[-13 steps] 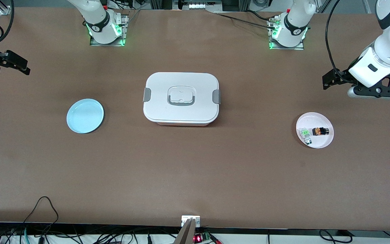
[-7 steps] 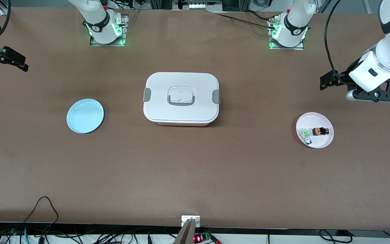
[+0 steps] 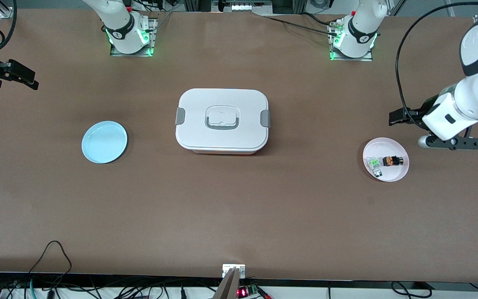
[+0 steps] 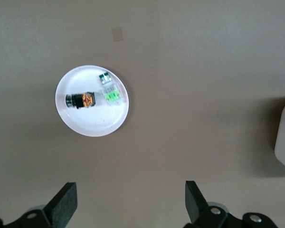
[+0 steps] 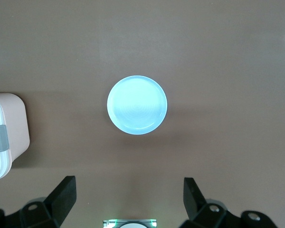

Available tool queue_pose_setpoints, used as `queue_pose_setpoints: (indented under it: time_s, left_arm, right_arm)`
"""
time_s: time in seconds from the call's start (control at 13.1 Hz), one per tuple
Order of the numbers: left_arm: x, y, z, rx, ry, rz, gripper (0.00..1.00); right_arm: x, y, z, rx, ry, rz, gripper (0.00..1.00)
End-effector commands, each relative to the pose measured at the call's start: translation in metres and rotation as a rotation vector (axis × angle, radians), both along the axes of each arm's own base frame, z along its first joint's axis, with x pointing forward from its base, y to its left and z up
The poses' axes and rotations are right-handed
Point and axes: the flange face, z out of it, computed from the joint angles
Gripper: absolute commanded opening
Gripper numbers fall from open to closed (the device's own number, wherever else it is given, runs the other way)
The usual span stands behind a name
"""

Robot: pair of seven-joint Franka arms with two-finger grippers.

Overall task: Transfer orange switch to right arm and place
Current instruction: 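Move the left gripper down over the orange switch in the dish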

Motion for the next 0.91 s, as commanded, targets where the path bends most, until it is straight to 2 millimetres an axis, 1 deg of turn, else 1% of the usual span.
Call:
queue_pose_setpoints:
  time_s: [0.0,0.08,0.15,0.23,0.3,0.38,0.61,0.69,0.76,0.84]
  left_arm:
    - [0.042,0.005,0.002,-0.031,-0.025,0.018,1.0]
    - [0.043,0.008,0.002,-0.027,-0.026,0.027,1.0]
    - [0.043,0.019,-0.001,-0.021,-0.02,0.046,1.0]
    - [0.042,0.024,-0.005,-0.015,-0.01,0.062,1.0]
    - [0.04,0.026,-0.015,0.0,0.014,0.13,1.0]
    - [0.039,0.032,-0.018,0.019,0.024,0.199,1.0]
    - [0.035,0.048,-0.037,0.17,0.041,0.17,1.0]
    - [0.036,0.05,-0.043,0.179,0.036,0.14,1.0]
    - [0.037,0.058,-0.057,0.171,0.02,0.102,1.0]
    - [0.037,0.078,-0.076,0.154,-0.025,0.058,1.0]
  right_arm:
    - [0.004,-0.003,-0.001,0.015,0.003,-0.013,1.0]
    - [0.005,-0.004,-0.003,0.015,0.009,-0.017,1.0]
    - [0.004,-0.006,-0.002,0.014,0.005,-0.02,1.0]
    - [0.005,-0.006,-0.001,0.014,0.003,-0.02,1.0]
    - [0.005,-0.006,-0.002,0.012,0.005,-0.018,1.0]
    - [0.005,-0.005,-0.002,0.011,0.005,-0.01,1.0]
    - [0.007,-0.005,-0.004,0.013,0.007,-0.016,1.0]
    - [0.007,-0.005,-0.005,0.011,0.005,-0.015,1.0]
    - [0.008,-0.005,-0.004,0.012,-0.004,-0.015,1.0]
    - [0.011,-0.005,-0.004,0.013,-0.021,-0.014,1.0]
